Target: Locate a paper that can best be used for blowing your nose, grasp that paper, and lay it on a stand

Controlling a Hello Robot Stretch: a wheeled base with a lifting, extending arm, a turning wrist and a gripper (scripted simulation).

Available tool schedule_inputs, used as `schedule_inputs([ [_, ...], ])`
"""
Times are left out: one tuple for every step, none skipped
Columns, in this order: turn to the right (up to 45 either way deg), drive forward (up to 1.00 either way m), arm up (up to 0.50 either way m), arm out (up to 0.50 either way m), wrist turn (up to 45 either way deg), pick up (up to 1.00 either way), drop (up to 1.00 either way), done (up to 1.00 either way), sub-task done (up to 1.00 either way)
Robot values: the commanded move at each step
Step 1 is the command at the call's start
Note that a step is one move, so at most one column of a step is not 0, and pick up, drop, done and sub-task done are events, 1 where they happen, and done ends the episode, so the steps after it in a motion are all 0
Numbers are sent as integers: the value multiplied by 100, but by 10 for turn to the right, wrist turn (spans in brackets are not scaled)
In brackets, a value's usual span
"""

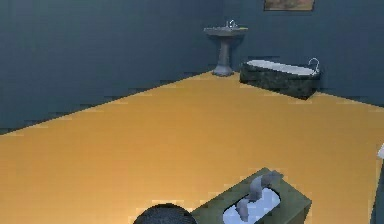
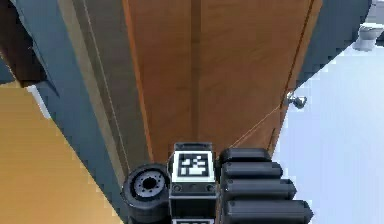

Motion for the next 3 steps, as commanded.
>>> schedule_inputs([
  [-390,0,0,0,0,0,0,0,0],
  [0,30,0,0,0,0,0,0,0],
  [450,0,0,0,0,0,0,0,0],
])
